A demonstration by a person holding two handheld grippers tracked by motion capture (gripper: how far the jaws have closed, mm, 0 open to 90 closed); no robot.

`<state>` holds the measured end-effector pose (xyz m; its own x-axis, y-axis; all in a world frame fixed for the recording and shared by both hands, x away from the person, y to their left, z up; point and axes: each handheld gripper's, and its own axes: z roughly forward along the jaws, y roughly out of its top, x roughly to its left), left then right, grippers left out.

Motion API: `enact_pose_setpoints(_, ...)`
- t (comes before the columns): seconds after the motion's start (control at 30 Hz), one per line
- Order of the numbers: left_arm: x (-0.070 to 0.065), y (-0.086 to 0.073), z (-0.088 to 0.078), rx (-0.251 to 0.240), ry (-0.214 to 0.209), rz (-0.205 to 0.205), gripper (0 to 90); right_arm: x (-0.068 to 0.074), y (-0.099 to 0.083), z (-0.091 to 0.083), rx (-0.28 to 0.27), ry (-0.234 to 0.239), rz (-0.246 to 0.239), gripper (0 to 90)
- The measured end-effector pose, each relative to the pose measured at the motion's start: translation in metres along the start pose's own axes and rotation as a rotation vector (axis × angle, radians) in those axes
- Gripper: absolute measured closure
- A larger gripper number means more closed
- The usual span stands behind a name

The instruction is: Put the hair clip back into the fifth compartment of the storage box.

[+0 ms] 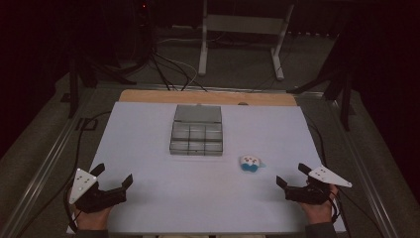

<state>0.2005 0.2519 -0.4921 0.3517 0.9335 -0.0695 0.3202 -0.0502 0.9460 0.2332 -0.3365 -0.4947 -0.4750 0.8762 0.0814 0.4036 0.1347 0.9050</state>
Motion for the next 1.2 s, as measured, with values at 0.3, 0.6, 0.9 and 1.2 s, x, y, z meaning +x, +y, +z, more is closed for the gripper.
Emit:
enact_pose_setpoints(0.3, -0.005, -0.002, 0.004, 0.013, 0.022, 0.012, 0.5, 0.002, 0.002, 0.001, 0.024, -0.054, 0.048, 0.0)
enact_pose_setpoints(0.6, -0.004, -0.004, 0.006, 0.005, 0.042, 0.012, 0.5, 0.014, 0.028, 0.002, 0.03, -0.089, 0.023, 0.0)
enact_pose_setpoints(0.9, -0.002, -0.007, 0.005, -0.002, 0.06, 0.004, 0.5, 0.016, 0.047, 0.013, 0.057, -0.106, 0.025, 0.0)
enact_pose_setpoints(1.2, -0.003, -0.008, 0.005, -0.007, 0.076, 0.011, 0.5, 0.021, 0.054, 0.033, 0.087, -0.098, 0.012, 0.0)
